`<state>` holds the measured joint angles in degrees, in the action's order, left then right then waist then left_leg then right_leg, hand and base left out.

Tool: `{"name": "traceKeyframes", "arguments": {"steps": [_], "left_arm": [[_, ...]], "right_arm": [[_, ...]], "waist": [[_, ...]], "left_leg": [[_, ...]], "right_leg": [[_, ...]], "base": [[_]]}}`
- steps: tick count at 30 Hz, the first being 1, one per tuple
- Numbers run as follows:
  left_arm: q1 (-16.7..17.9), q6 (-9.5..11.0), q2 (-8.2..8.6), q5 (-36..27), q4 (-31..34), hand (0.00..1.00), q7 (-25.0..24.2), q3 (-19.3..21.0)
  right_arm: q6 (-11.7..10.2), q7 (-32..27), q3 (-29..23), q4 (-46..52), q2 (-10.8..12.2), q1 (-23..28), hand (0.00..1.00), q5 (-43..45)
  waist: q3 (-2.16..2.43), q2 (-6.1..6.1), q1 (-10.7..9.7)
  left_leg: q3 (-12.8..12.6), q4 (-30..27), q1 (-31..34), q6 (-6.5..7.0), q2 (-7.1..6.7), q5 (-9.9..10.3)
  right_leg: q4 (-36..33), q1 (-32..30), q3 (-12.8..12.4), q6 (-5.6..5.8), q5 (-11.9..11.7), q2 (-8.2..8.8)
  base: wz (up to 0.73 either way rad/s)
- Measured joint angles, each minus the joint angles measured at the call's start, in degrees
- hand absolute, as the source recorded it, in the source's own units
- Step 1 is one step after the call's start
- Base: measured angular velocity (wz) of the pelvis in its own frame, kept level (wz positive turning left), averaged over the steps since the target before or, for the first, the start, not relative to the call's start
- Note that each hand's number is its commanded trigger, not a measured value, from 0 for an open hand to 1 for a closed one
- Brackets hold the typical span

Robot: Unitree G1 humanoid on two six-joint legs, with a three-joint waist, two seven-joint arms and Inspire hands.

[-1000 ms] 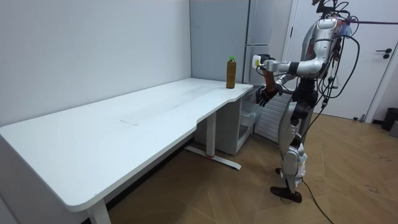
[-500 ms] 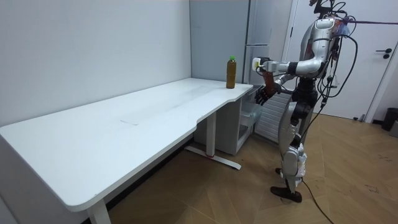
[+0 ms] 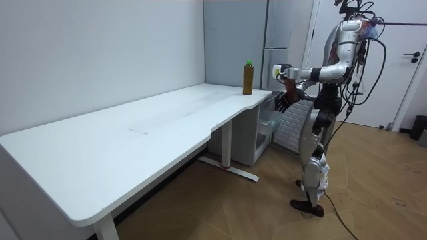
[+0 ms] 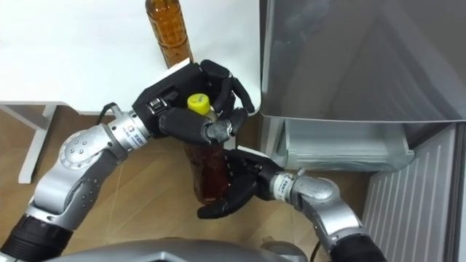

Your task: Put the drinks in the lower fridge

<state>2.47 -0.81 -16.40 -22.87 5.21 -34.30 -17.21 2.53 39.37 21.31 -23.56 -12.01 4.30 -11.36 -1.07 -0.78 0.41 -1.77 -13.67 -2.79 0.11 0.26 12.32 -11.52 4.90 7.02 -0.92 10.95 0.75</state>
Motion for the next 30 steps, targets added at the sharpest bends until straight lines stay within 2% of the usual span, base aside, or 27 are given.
{"name": "traceKeyframes", "arguments": {"steps": [18, 19, 20, 21, 30], "left_arm": [[0.0, 0.0, 0.15, 1.0, -0.7, 1.00, 1.1, -0.5], [0.0, 0.0, 0.15, 1.0, -0.7, 0.95, 1.1, -0.8], [0.0, -0.1, 0.20, 0.9, -0.7, 0.65, 1.1, -0.9], [0.0, -0.1, 0.23, 0.9, -0.7, 0.00, 1.2, -0.9], [0.0, -0.1, 0.29, -0.1, -0.7, 0.00, 1.8, -0.8]], "right_arm": [[0.0, 2.6, 3.2, 0.0, -1.0, -0.4, 1.00, 0.1], [0.0, 2.6, 3.4, 0.0, -1.3, -0.4, 1.00, 0.1], [0.0, 2.7, 3.5, 0.0, -1.6, -0.4, 1.00, 0.1], [0.0, 2.7, 3.5, 0.0, -1.6, -0.4, 1.00, 0.1], [0.0, 2.5, 3.9, 0.0, -1.7, -0.4, 1.00, 0.1]], "waist": [[0.01, 0.31, 0.0], [0.01, 0.31, 0.0], [0.01, 0.31, 0.0], [0.01, 0.32, 0.0], [0.01, 0.32, 0.0]], "left_leg": [[-0.5, 0.0, -0.2, 0.00, 0.02, 0.0], [-0.5, 0.0, -0.2, 0.00, 0.02, 0.0], [-0.5, 0.0, -0.2, 0.00, 0.03, 0.0], [-0.5, 0.0, -0.2, 0.00, 0.04, 0.0], [-0.6, 0.0, -0.4, 0.00, 0.05, 0.0]], "right_leg": [[0.0, 0.1, -0.4, 0.00, 0.0, 0.03], [0.0, 0.1, -0.4, 0.00, 0.0, 0.03], [0.0, 0.0, -0.4, 0.00, 0.0, 0.02], [0.0, 0.0, -0.4, 0.00, 0.0, 0.01], [-0.1, 0.1, -0.5, 0.01, 0.0, 0.02]], "base": [[0.00], [0.00], [0.00], [0.00], [0.00]]}}
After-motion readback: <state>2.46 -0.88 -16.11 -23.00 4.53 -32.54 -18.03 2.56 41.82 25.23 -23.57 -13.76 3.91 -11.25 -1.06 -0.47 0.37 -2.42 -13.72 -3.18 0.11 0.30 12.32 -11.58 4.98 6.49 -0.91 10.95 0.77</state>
